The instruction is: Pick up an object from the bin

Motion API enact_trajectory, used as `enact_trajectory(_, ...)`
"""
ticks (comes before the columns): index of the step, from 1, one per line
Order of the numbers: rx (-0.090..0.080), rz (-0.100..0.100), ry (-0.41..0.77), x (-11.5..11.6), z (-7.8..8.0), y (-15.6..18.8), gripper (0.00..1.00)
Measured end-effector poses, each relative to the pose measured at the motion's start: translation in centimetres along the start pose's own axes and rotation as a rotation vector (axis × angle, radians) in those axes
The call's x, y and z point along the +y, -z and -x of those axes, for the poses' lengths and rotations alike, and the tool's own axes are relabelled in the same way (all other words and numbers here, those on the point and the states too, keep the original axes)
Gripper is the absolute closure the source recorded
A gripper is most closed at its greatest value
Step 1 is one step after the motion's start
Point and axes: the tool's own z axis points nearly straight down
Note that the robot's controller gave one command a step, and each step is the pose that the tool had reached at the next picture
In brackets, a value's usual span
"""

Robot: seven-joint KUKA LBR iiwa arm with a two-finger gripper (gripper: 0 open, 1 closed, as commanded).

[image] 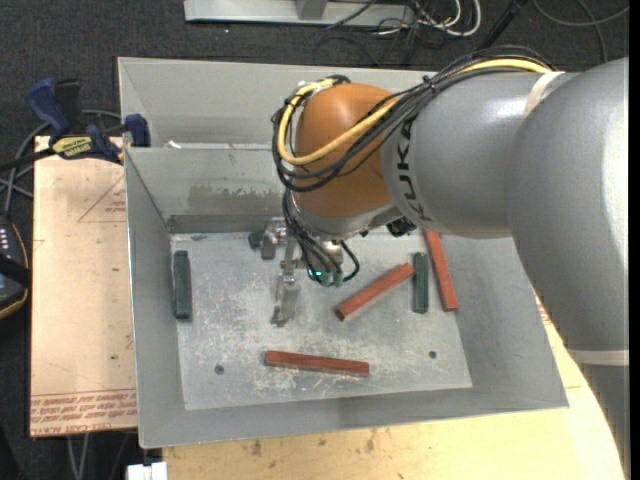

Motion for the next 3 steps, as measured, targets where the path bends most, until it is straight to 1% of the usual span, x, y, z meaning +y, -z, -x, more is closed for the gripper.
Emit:
enact_trajectory(1,-0.001,0.000,0.001,0.0,-8.8,0.7,0.00)
enact_trajectory(2,-0.001,-0.003,-0.005,-5.2,-9.6,-6.2,0.00)
enact_trajectory(3,-0.007,0.001,-0.001,-4.9,-9.5,-5.8,1.00)
